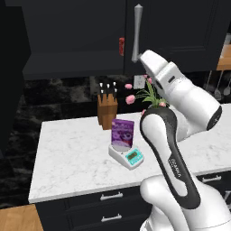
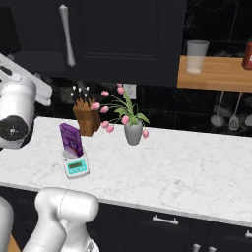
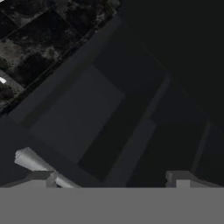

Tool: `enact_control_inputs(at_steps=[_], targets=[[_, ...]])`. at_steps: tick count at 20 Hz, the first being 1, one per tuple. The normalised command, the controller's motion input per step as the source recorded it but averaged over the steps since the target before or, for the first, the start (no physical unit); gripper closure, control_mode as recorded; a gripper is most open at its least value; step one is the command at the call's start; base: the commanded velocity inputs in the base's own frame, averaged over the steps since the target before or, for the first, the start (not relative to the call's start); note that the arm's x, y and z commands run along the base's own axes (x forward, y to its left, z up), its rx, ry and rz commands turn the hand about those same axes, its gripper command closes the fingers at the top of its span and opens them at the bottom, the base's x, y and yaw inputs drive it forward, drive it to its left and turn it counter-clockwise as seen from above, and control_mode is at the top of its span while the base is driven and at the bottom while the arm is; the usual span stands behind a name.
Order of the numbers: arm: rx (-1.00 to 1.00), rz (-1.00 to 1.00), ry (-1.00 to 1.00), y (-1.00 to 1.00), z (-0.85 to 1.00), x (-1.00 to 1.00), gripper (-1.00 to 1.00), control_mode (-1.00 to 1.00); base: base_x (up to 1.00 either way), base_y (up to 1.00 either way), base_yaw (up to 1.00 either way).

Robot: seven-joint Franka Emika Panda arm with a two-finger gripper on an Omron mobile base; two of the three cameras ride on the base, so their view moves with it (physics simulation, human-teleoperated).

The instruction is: Pick the cereal and place it on the digital scale for weighing, and close the cabinet.

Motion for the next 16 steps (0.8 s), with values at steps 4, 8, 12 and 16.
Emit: enact_control_inputs(at_steps=[4, 8, 12, 16], targets=[[-0.12, -0.01, -0.06, 0.50, -0.08, -0.11, -1.00, -1.00, 0.00, 0.00, 0.00], [0.07, 0.00, -0.02, 0.68, -0.56, 0.00, -1.00, -1.00, 0.00, 0.00, 0.00], [0.07, 0.00, 0.00, 0.37, -0.90, 0.00, -1.00, -1.00, 0.00, 0.00, 0.00], [0.03, 0.00, 0.00, 0.17, -0.90, 0.00, -1.00, -1.00, 0.00, 0.00, 0.00]])
